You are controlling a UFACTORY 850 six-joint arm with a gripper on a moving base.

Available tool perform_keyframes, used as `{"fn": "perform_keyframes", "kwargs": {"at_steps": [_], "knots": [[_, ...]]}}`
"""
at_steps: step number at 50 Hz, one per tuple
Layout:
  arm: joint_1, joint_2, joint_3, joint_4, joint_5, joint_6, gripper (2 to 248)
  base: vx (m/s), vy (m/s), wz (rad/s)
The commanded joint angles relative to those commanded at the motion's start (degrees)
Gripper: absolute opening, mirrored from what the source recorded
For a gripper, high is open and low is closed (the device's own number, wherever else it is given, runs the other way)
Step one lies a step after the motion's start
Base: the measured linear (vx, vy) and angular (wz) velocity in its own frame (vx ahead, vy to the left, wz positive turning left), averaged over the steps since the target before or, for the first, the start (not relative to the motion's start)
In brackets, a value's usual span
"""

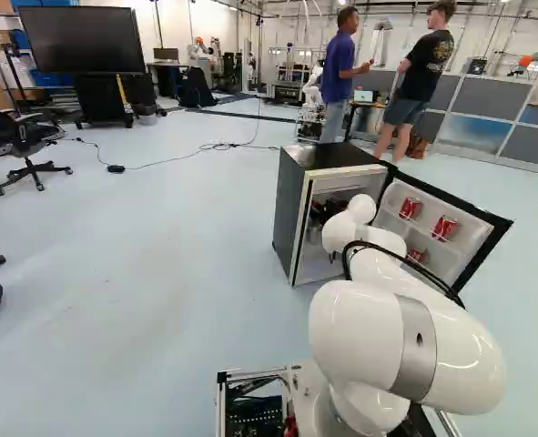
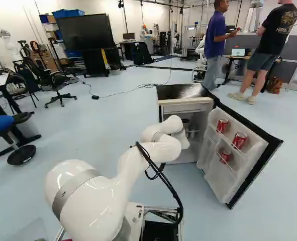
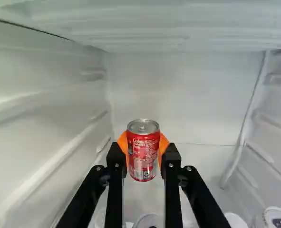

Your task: Grab a drink from the fridge

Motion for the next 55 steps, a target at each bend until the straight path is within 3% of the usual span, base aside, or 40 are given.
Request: {"fn": "perform_keyframes", "kwargs": {"at_steps": [24, 55], "knots": [[-0.2, 5.2, 7.1, 0.0, 0.0, 0.0, 84, 0.000, 0.000, 0.000], [-1.5, 16.9, 27.6, 0.0, 0.0, 0.0, 84, 0.000, 0.000, 0.000]]}}
